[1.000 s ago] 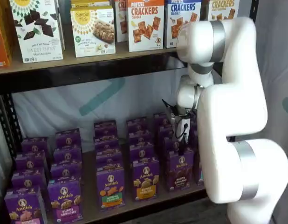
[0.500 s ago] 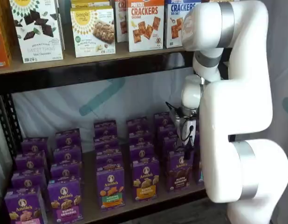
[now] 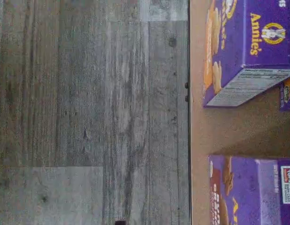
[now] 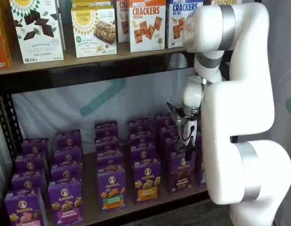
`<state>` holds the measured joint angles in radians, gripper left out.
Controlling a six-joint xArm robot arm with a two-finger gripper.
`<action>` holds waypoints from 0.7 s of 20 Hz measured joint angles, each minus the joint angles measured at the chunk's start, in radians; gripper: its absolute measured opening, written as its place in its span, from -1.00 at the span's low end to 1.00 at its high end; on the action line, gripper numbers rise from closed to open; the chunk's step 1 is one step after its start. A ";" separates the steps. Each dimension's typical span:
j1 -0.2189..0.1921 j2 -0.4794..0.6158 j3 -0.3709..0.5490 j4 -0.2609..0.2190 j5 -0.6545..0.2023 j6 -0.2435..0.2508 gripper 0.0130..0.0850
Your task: Pick up the purple box with a brown patch in the center, on the bottom shelf, the fifth box from the left
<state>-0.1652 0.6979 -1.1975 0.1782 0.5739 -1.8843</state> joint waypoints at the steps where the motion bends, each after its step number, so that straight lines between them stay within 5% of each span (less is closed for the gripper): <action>1: 0.001 0.014 -0.020 -0.003 0.007 0.004 1.00; 14: -0.009 0.153 -0.203 -0.020 0.057 0.013 1.00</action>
<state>-0.1741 0.8507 -1.4004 0.1580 0.6314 -1.8712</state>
